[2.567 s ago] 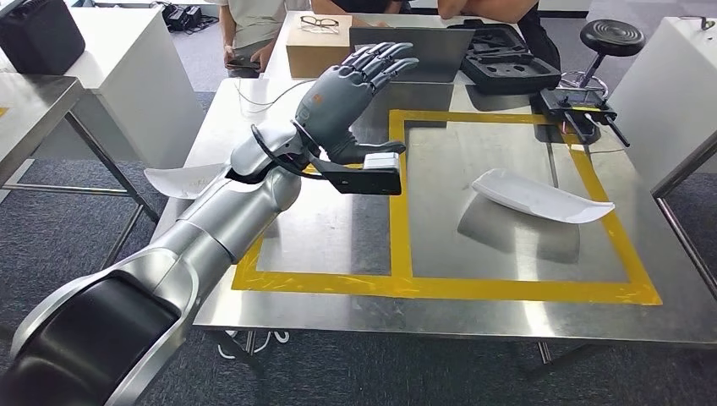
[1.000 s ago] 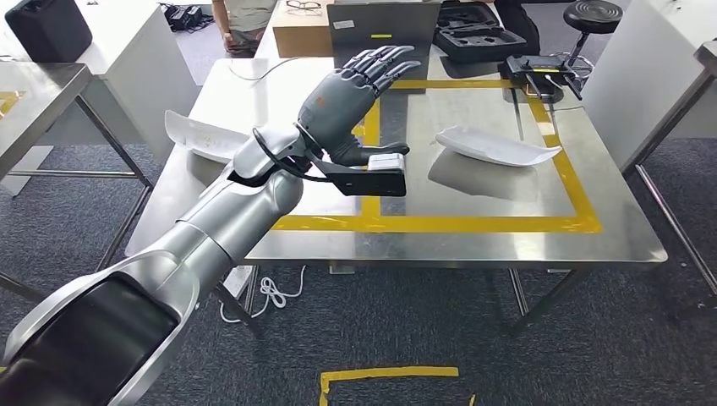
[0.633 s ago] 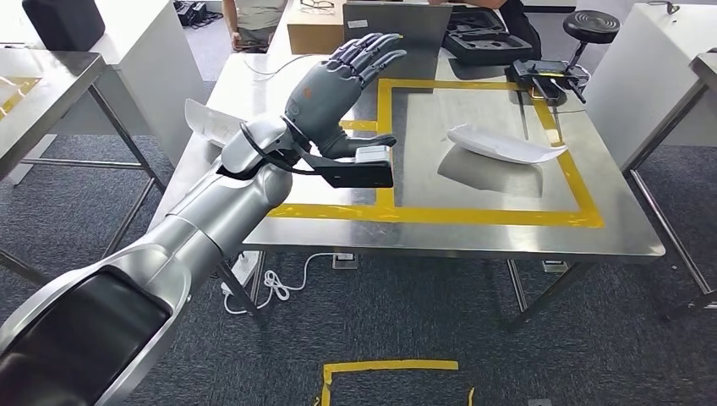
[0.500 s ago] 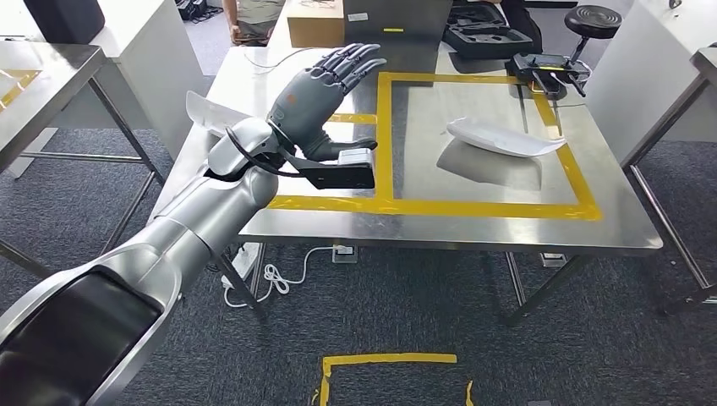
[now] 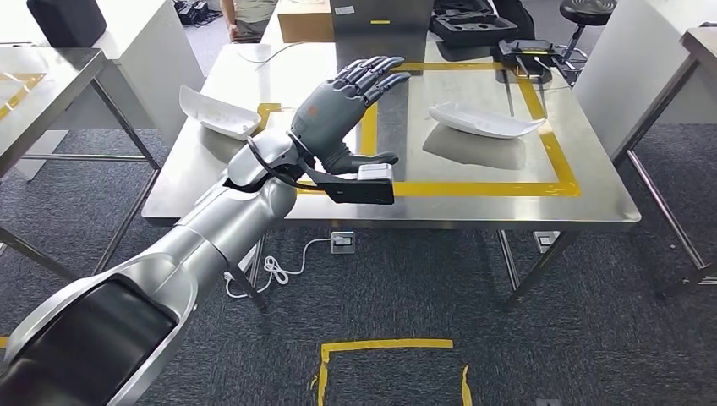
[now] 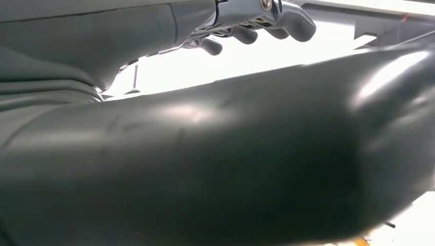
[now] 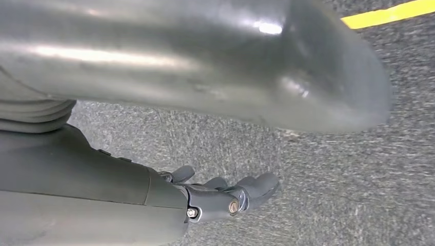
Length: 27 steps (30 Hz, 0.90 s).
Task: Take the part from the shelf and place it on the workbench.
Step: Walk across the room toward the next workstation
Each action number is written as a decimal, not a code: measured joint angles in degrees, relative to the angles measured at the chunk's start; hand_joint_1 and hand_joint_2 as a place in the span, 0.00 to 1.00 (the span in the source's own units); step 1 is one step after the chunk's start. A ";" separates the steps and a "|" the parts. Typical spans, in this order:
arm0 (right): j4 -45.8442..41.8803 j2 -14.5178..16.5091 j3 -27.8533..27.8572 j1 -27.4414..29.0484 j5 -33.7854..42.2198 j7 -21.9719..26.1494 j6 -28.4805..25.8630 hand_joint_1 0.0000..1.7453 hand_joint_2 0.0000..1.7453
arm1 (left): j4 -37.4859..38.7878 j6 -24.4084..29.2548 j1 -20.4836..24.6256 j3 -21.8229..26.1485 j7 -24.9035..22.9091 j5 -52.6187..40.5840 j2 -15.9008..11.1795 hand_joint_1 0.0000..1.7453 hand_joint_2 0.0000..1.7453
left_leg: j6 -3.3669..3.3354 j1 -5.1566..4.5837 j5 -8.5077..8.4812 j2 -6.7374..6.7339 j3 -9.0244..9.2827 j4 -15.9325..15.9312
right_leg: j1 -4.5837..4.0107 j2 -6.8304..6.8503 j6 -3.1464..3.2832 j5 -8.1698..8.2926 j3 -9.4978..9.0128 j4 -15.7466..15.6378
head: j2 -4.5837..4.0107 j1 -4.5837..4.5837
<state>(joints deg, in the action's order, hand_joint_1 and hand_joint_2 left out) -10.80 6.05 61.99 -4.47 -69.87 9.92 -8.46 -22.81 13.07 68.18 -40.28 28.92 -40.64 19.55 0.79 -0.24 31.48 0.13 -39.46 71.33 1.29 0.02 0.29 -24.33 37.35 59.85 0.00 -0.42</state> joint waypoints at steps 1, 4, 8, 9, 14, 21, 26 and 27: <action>0.00 0.03 0.01 -0.01 0.11 0.00 0.01 0.00 0.00 | -0.28 -0.12 -0.01 0.00 -0.08 0.25 0.13 0.00 0.00 | -0.53 -0.17 -0.83 0.00 3.10 -4.34 | -0.04 0.04 -0.11 0.37 0.30 0.01 | 0.00 0.01; 0.00 0.16 0.11 -0.07 0.37 0.02 0.02 0.00 0.00 | -1.59 -0.68 0.06 -0.02 -0.86 1.81 0.76 0.00 0.00 | -1.64 -0.91 -1.94 -0.13 7.80 -11.77 | -0.02 0.22 -0.97 1.24 0.56 -0.12 | 0.00 -0.05; 0.00 0.28 0.30 -0.15 0.85 0.06 0.08 0.00 0.00 | -3.07 -1.10 0.09 -1.32 -3.63 3.42 1.33 0.00 0.00 | -2.85 -0.88 -4.09 -0.32 7.64 -13.03 | 0.34 0.15 -2.49 0.78 1.09 0.49 | 0.00 -0.14; 0.00 0.31 0.32 -0.12 0.89 -0.08 0.15 0.00 0.00 | -3.64 -1.28 0.10 -2.01 -4.44 4.12 1.46 0.00 0.00 | -3.14 -0.69 -4.79 -0.39 7.43 -13.39 | 0.33 0.08 -2.70 -0.84 1.93 2.43 | 0.00 -0.05; 0.00 -0.01 0.34 -0.03 0.87 -0.48 1.00 0.00 0.00 | -6.21 -2.10 -0.54 -6.03 -7.40 6.70 1.72 0.00 0.00 | -3.22 -0.56 -6.65 -0.47 4.45 -12.73 | 0.33 0.02 -3.44 -7.54 4.85 13.93 | 0.00 0.15; -0.01 -0.02 0.34 -0.05 0.84 -0.52 1.10 0.00 0.00 | -8.23 -2.14 -0.65 -8.14 -7.87 7.11 1.94 0.00 0.00 | -1.37 -0.68 -7.85 -0.47 2.24 -11.27 | -0.05 -0.16 -1.69 -3.36 -3.34 0.58 | 0.00 0.21; -0.02 -0.05 0.34 -0.06 0.19 -0.44 1.43 0.00 0.00 | -8.42 -1.67 -0.45 -9.26 -9.34 9.12 1.72 0.00 0.00 | 0.22 -0.25 -1.48 -0.28 -1.44 -2.71 | 0.33 0.12 -0.04 -1.46 -1.91 0.12 | 0.00 -0.09; -0.02 -0.09 0.34 -0.06 0.09 -0.33 1.54 0.00 0.00 | -8.38 -1.40 -0.43 -9.62 -9.44 9.65 1.66 0.00 0.00 | 0.40 -0.14 0.72 -0.28 -2.74 1.18 | 0.33 0.12 -0.01 -1.05 -1.36 0.13 | 0.00 -0.09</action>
<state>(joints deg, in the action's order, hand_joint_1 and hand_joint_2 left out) -10.82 5.96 62.34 -4.54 -69.78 9.59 -6.92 -31.18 11.67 67.76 -49.90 19.47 -30.99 21.21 1.18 -0.37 32.20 -0.15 -42.20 72.51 1.62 0.15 0.28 -25.38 35.99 59.98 0.00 -0.51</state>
